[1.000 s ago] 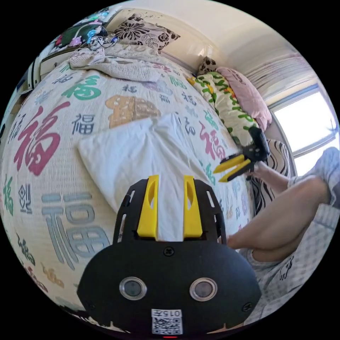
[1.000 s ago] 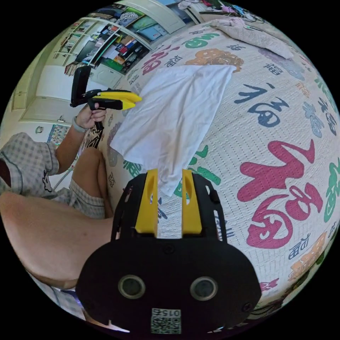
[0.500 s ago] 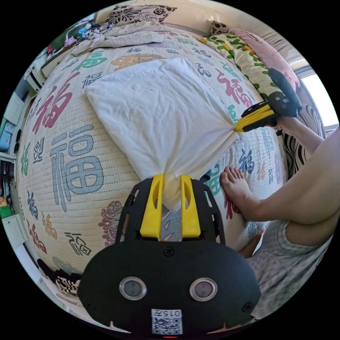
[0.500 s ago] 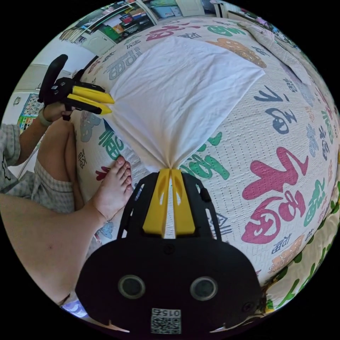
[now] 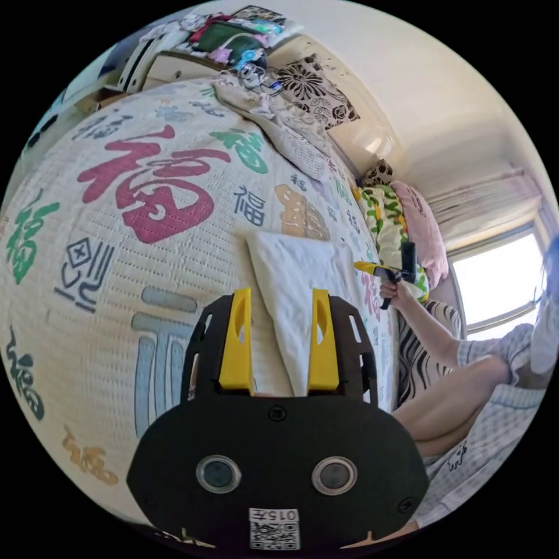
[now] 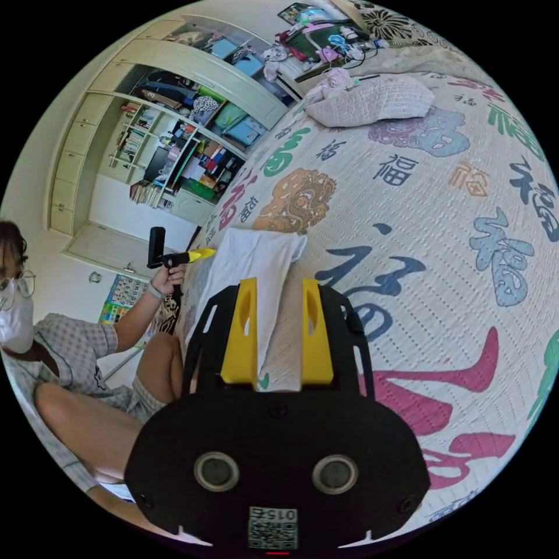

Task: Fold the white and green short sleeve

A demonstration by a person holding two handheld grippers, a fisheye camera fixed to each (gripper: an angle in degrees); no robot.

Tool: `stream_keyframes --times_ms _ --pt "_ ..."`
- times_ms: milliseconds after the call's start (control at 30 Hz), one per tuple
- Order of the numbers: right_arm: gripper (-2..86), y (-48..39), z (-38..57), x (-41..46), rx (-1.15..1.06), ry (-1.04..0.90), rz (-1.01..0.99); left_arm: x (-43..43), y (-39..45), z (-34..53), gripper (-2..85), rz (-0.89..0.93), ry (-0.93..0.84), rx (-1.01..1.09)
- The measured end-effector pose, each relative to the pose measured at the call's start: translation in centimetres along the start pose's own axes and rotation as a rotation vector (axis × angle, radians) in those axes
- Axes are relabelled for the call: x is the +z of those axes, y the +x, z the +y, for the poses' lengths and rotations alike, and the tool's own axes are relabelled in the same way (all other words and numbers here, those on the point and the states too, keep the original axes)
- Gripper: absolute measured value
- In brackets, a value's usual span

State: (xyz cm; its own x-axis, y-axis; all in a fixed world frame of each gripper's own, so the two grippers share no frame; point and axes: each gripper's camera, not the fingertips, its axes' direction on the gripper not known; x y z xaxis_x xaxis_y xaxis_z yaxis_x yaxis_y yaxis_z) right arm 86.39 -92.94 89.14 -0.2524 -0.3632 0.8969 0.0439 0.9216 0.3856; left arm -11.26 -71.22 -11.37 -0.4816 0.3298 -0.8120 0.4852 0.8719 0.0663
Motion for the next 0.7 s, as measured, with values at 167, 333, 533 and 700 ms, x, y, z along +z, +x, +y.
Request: stream_keyframes --times_ms 167,333,533,700 --pt "11.1 3.1 -2.7 1.4 0.03 -0.02 -0.218 1.6 -4.2 -4.1 13.1 0.264 -0.021 -0.027" --pt "5.8 3.3 -4.6 2.6 -0.021 -0.103 -0.287 2.6 -6.0 -5.7 2.9 0.346 -0.079 -0.04" --pt "4.2 1.5 -6.1 0.3 -0.132 -0.047 -0.197 -0.5 -5.4 -7.2 0.2 0.287 -0.01 0.066" --pt "4.2 -2.2 -9.3 -2.7 -0.3 0.067 -0.04 -5.1 -3.0 -10.5 -0.1 0.209 0.117 0.271"
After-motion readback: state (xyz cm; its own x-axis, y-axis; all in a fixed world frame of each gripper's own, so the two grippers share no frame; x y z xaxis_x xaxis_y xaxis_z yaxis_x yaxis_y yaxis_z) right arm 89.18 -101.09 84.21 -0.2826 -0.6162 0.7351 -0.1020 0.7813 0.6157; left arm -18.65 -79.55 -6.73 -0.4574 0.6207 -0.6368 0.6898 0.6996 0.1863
